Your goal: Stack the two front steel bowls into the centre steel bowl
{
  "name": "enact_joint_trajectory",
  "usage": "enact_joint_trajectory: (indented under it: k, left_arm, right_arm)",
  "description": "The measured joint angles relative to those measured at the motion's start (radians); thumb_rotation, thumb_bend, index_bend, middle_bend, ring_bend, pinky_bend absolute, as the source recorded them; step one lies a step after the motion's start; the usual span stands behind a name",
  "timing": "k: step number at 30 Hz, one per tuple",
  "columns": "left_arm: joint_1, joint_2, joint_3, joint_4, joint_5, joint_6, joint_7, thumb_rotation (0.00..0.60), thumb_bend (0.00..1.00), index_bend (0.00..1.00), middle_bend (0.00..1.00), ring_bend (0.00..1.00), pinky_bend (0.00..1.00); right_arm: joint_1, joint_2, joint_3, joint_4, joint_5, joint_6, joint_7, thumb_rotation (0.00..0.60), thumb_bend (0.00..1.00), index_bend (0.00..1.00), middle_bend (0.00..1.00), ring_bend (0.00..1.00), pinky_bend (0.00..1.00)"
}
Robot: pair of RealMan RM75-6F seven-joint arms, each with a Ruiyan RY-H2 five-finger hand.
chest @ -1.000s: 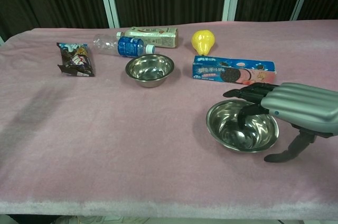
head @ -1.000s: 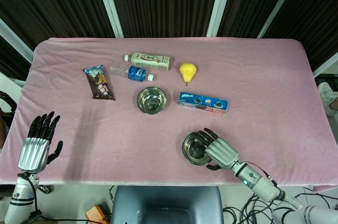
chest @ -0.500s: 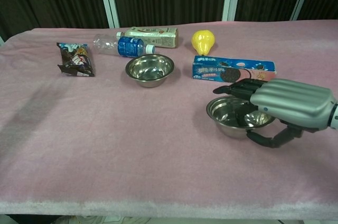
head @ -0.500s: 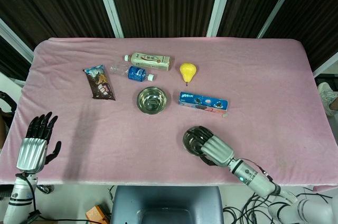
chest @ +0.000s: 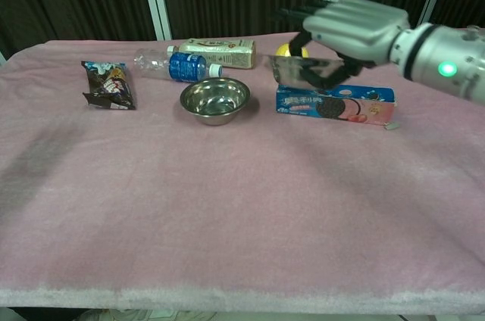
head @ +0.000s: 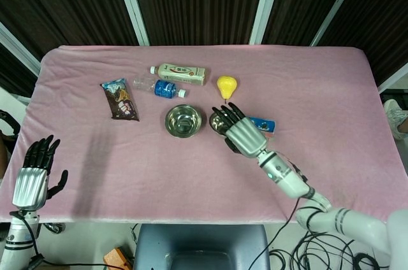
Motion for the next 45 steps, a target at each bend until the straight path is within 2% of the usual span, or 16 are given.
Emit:
enact_joint_trajectory:
  k: [2, 6, 10, 14, 17, 19, 20, 22, 26, 28, 31, 34, 38, 41, 45]
  left_arm:
    - [0.004, 0.001, -0.004, 0.008, -0.004, 0.000, -0.018, 0.600, 0.41, 0.00, 0.00, 0.00, 0.09]
    - [0.009, 0.003, -0.012, 0.023, -0.010, -0.002, -0.047, 0.600, 0.41, 0.00, 0.00, 0.00, 0.09]
    - [0.011, 0.007, -0.019, 0.028, -0.010, -0.003, -0.064, 0.600, 0.41, 0.00, 0.00, 0.00, 0.09]
    - [0.014, 0.012, -0.021, 0.029, -0.004, 0.002, -0.074, 0.600, 0.41, 0.00, 0.00, 0.00, 0.09]
    - [0.017, 0.014, -0.021, 0.030, -0.002, 0.003, -0.077, 0.600, 0.41, 0.00, 0.00, 0.00, 0.09]
    - [0.019, 0.015, -0.022, 0.029, -0.001, 0.005, -0.078, 0.600, 0.41, 0.00, 0.00, 0.00, 0.09]
    - [0.021, 0.015, -0.023, 0.028, -0.001, 0.008, -0.079, 0.600, 0.41, 0.00, 0.00, 0.00, 0.09]
    - [0.023, 0.016, -0.024, 0.027, 0.000, 0.013, -0.079, 0.600, 0.41, 0.00, 0.00, 0.00, 0.09]
    - [0.027, 0.017, -0.025, 0.025, 0.002, 0.013, -0.078, 0.600, 0.41, 0.00, 0.00, 0.00, 0.09]
    - [0.028, 0.017, -0.025, 0.023, 0.004, 0.014, -0.076, 0.600, 0.41, 0.00, 0.00, 0.00, 0.09]
    - [0.032, 0.021, -0.022, 0.018, 0.010, 0.022, -0.068, 0.600, 0.41, 0.00, 0.00, 0.00, 0.09]
    - [0.039, 0.031, -0.016, 0.006, 0.019, 0.030, -0.050, 0.600, 0.41, 0.00, 0.00, 0.00, 0.09]
    - [0.053, 0.065, 0.002, -0.041, 0.026, 0.028, 0.007, 0.600, 0.41, 0.00, 0.00, 0.00, 0.09]
    - [0.064, 0.101, 0.018, -0.108, 0.015, 0.003, 0.068, 0.600, 0.41, 0.00, 0.01, 0.00, 0.08]
    - [0.080, 0.150, 0.035, -0.212, 0.000, -0.022, 0.159, 0.600, 0.41, 0.00, 0.01, 0.00, 0.08]
  right_arm:
    - [0.060, -0.038, 0.045, 0.035, 0.059, -0.037, -0.071, 0.600, 0.64, 0.71, 0.03, 0.00, 0.00]
    - [0.171, -0.135, 0.097, 0.146, 0.154, -0.100, -0.172, 0.600, 0.64, 0.72, 0.03, 0.00, 0.00]
    - [0.267, -0.252, 0.116, 0.289, 0.199, -0.145, -0.231, 0.600, 0.64, 0.72, 0.03, 0.00, 0.00]
    - [0.345, -0.381, 0.113, 0.454, 0.232, -0.180, -0.259, 0.600, 0.64, 0.68, 0.03, 0.00, 0.00]
    - [0.382, -0.461, 0.091, 0.550, 0.243, -0.199, -0.260, 0.600, 0.60, 0.56, 0.03, 0.00, 0.00]
    - [0.395, -0.489, 0.070, 0.582, 0.243, -0.207, -0.249, 0.600, 0.49, 0.45, 0.03, 0.00, 0.00]
    - [0.397, -0.496, 0.056, 0.589, 0.243, -0.210, -0.238, 0.600, 0.40, 0.36, 0.02, 0.00, 0.00]
    - [0.394, -0.493, 0.044, 0.581, 0.242, -0.210, -0.229, 0.600, 0.33, 0.26, 0.01, 0.00, 0.00]
    - [0.362, -0.450, 0.025, 0.497, 0.243, -0.194, -0.224, 0.600, 0.26, 0.03, 0.00, 0.00, 0.00]
    - [0.337, -0.414, 0.016, 0.431, 0.249, -0.185, -0.224, 0.600, 0.25, 0.00, 0.00, 0.00, 0.00]
    - [0.283, -0.327, -0.005, 0.275, 0.257, -0.160, -0.225, 0.600, 0.25, 0.00, 0.00, 0.00, 0.00]
    - [0.203, -0.200, -0.041, 0.075, 0.256, -0.101, -0.232, 0.600, 0.25, 0.00, 0.00, 0.00, 0.00]
    - [0.021, 0.040, -0.125, -0.232, 0.241, 0.082, -0.245, 0.600, 0.25, 0.00, 0.00, 0.00, 0.00]
    - [-0.145, 0.187, -0.196, -0.379, 0.219, 0.280, -0.237, 0.600, 0.25, 0.00, 0.00, 0.00, 0.00]
    - [-0.386, 0.266, -0.291, -0.424, 0.192, 0.530, -0.178, 0.600, 0.25, 0.00, 0.00, 0.00, 0.00]
